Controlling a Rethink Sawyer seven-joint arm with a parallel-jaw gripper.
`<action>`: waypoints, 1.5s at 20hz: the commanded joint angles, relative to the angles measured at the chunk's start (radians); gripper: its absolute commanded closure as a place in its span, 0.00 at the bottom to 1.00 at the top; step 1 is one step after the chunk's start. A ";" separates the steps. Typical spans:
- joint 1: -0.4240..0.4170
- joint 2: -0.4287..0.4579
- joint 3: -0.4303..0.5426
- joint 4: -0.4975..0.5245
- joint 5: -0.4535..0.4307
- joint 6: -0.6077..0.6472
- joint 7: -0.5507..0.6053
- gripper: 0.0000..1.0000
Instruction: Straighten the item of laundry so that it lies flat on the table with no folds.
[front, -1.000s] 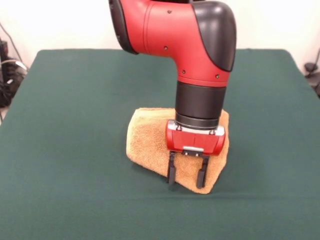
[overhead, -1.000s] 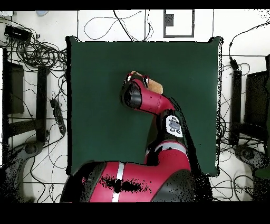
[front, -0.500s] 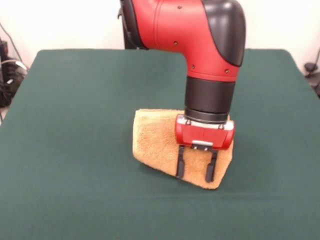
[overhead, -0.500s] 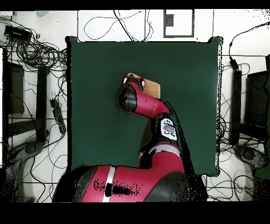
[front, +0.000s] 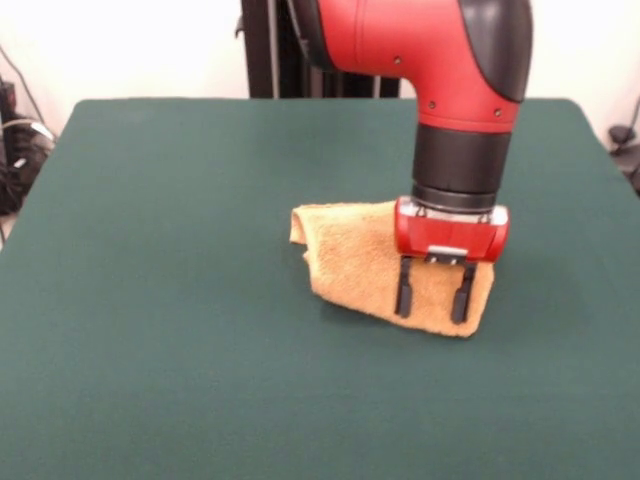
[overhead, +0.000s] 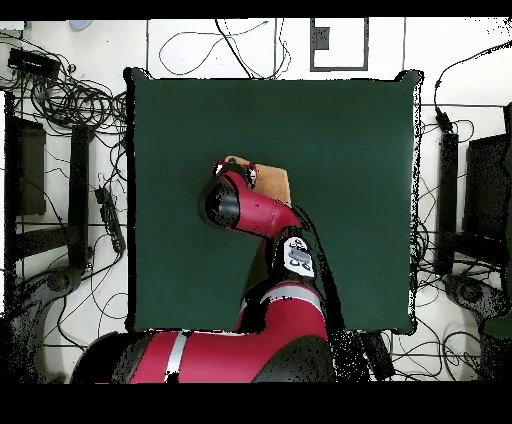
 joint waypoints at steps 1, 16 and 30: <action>0.052 0.070 0.113 0.176 0.049 0.074 0.286 0.00; 0.038 0.080 0.119 0.161 0.040 0.063 0.261 1.00; 0.077 0.079 0.081 0.157 0.073 0.079 0.276 1.00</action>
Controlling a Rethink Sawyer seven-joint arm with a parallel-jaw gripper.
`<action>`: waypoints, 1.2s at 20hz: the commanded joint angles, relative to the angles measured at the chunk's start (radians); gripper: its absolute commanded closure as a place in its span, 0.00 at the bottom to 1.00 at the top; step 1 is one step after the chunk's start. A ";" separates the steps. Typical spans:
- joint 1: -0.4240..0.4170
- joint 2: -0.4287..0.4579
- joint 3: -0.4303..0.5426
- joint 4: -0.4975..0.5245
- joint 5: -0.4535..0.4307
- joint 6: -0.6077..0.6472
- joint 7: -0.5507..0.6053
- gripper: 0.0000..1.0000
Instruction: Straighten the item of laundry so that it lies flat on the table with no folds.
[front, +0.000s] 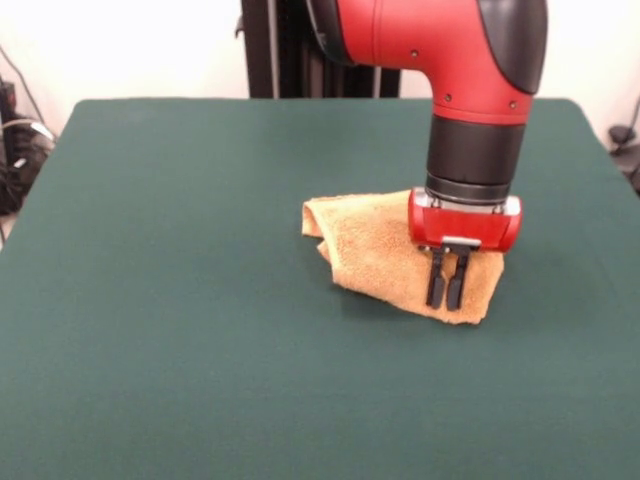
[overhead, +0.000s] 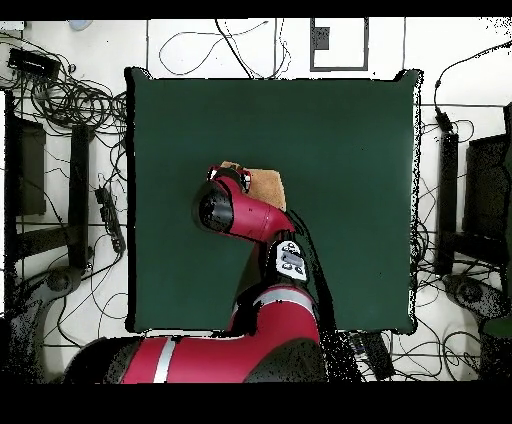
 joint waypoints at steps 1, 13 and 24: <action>0.064 0.080 0.078 0.136 0.066 0.088 0.279 1.00; 0.153 -0.266 -0.179 0.008 0.047 0.735 0.260 1.00; 0.137 -0.330 -0.203 -0.110 0.033 0.929 0.239 1.00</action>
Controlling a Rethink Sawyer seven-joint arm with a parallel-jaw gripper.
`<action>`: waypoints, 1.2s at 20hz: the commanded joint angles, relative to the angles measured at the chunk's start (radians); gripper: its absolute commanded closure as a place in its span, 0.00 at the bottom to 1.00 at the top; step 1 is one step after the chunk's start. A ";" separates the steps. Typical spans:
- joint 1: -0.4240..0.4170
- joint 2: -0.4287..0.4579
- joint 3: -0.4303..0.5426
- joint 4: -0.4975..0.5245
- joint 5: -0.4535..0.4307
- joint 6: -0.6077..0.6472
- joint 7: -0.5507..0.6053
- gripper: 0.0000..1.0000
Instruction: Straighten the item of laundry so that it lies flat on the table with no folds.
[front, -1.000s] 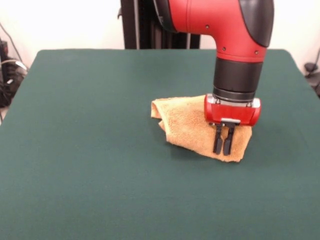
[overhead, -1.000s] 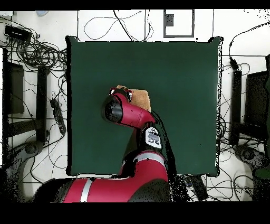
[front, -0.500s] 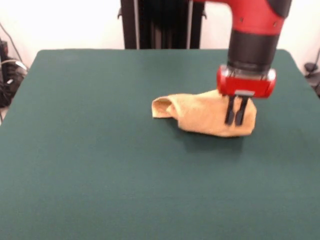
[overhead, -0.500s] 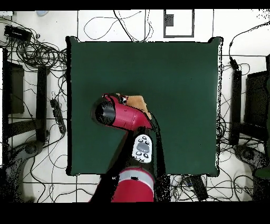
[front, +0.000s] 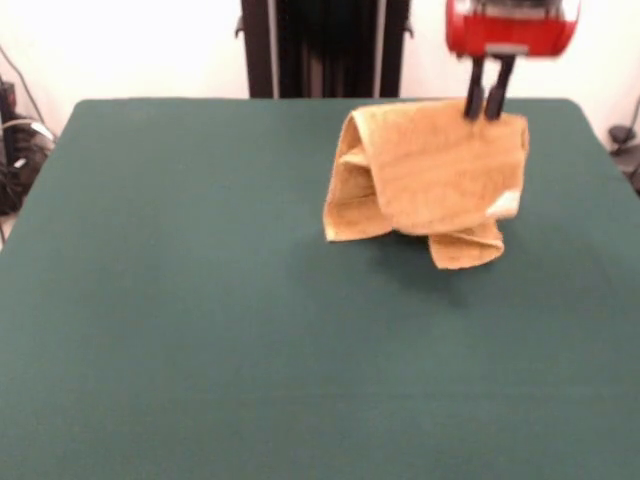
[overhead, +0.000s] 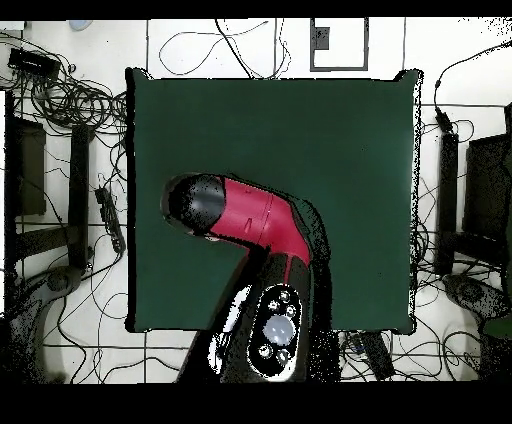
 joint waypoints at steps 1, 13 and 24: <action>0.001 -0.039 0.019 -0.090 -0.005 0.143 0.245 1.00; 0.044 -0.086 -0.028 -0.159 -0.017 0.247 0.307 1.00; -0.029 -0.005 0.056 -0.126 0.018 0.044 0.237 1.00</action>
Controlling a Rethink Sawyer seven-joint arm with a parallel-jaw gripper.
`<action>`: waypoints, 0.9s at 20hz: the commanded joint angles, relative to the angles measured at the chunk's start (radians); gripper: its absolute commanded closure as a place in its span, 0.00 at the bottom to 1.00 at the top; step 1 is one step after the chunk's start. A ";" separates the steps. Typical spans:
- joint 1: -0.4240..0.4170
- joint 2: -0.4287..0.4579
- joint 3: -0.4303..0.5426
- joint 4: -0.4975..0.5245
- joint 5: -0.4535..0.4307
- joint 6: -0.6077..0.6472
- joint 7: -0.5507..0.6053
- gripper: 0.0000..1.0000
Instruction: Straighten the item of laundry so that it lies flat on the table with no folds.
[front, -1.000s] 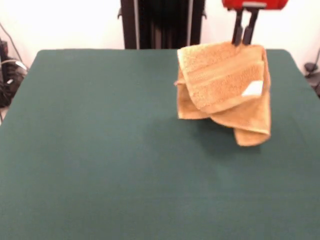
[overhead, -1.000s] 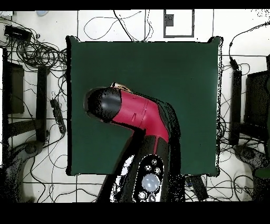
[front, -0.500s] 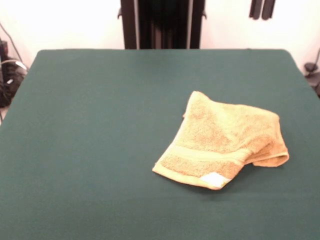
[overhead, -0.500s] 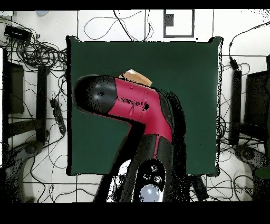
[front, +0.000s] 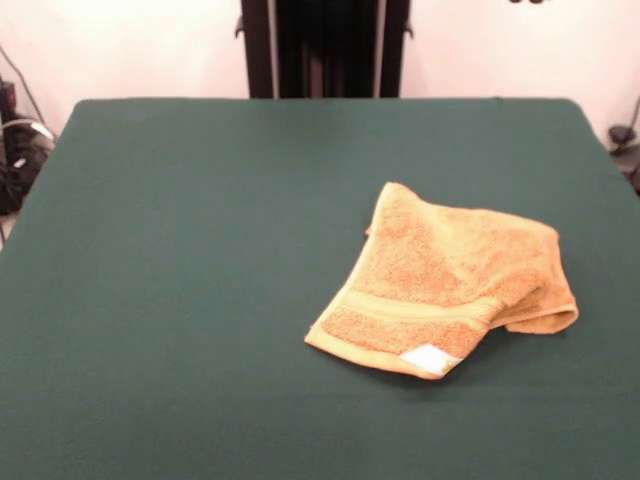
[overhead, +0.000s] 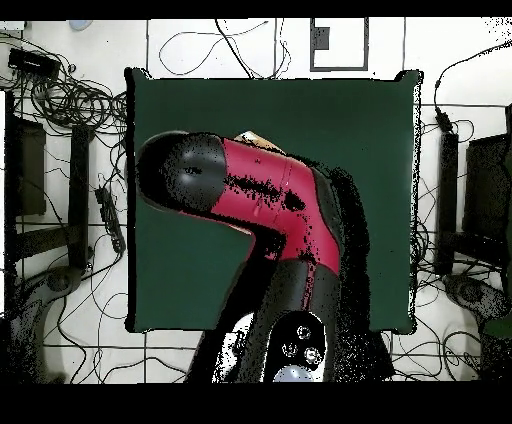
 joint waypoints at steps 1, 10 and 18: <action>-0.020 0.126 0.097 0.048 0.014 -0.064 0.237 1.00; -0.072 0.285 0.154 0.008 -0.024 -0.347 0.167 1.00; -0.108 0.352 0.210 0.003 -0.011 -0.473 0.159 1.00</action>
